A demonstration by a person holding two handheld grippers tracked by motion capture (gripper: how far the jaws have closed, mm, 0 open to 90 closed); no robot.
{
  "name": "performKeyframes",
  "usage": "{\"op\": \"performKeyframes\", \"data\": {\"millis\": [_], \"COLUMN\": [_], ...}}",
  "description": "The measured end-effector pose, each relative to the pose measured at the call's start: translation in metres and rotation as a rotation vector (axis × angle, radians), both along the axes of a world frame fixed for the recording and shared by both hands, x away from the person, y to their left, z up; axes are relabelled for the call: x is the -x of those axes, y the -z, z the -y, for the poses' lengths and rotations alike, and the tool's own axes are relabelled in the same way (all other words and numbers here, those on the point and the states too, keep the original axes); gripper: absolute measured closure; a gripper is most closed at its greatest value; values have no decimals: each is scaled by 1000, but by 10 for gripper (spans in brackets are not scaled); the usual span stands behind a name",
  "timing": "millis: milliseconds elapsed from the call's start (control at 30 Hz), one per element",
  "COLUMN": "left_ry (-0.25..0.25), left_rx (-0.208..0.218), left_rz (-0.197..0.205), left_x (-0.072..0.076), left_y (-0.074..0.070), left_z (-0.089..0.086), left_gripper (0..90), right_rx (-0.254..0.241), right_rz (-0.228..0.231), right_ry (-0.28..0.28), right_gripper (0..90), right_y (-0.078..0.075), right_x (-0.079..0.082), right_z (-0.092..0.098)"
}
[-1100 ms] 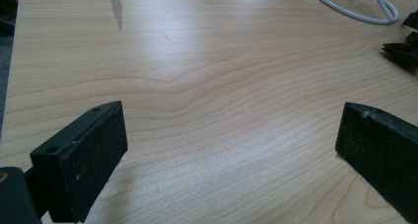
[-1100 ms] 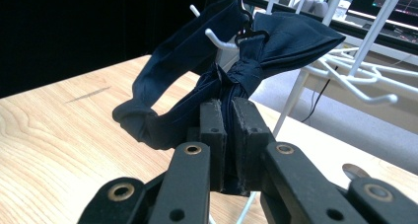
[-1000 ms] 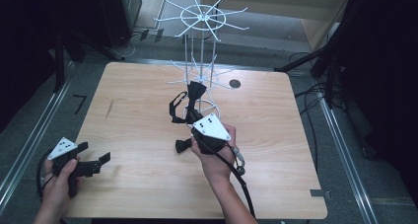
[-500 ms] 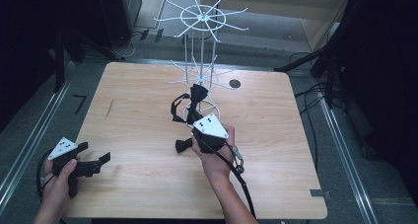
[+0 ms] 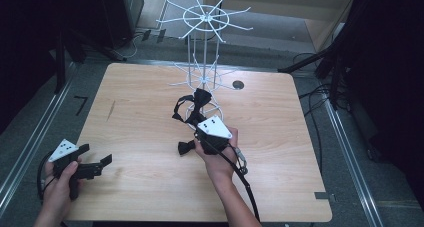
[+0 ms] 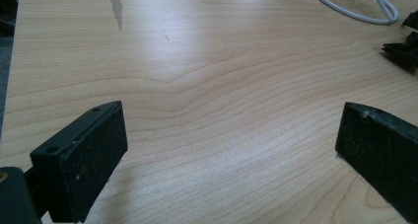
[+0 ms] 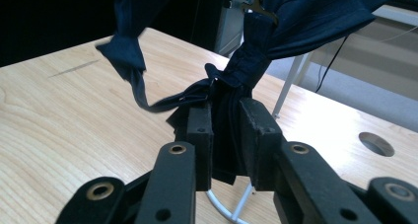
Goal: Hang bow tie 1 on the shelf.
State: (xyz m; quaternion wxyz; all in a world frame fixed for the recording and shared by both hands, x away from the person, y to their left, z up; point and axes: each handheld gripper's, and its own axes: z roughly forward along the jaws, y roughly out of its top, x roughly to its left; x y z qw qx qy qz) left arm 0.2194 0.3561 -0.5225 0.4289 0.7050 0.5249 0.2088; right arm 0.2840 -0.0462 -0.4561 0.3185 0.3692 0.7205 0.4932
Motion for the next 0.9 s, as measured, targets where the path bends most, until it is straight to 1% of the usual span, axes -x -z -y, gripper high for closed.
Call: {"op": "performKeyframes", "data": {"millis": [100,200,267,300,400,433,467,567,600,633,733,900], "left_ry": [-1,0,0,0,0,1,1,-1,-1,-1,-1,-1], "left_rx": [0,-1,-1,-2,-2,-3,-2,-4,-4,-4,-4,-6], "left_rz": [1,0,1,1,1,1,1,1,1,1,2,1], "left_x": [0,0,0,0,0,0,0,0,0,0,0,0], "left_y": [0,0,0,0,0,0,0,0,0,0,0,0], "left_z": [0,0,0,0,0,0,0,0,0,0,0,0], "left_gripper": [0,0,0,0,0,0,0,0,0,0,0,0], "right_rx": [-5,-14,-13,-20,-17,-21,-21,-25,-25,-25,-25,-21], "right_rz": [-13,-29,-32,-37,-37,-37,-37,-55,-55,-61,-64,-90], "right_ry": [-9,-16,-16,-25,-32,-41,-41,-55,-55,-62,-68,-93], "right_gripper": [756,729,719,695,672,643,643,598,598,573,546,482], "right_y": [3,6,7,8,9,11,11,15,15,17,20,27], "right_x": [-1,-2,-2,-2,-2,-3,-3,-4,-4,-4,-4,-3], "right_z": [2,4,5,6,9,12,12,17,17,19,21,24]}}
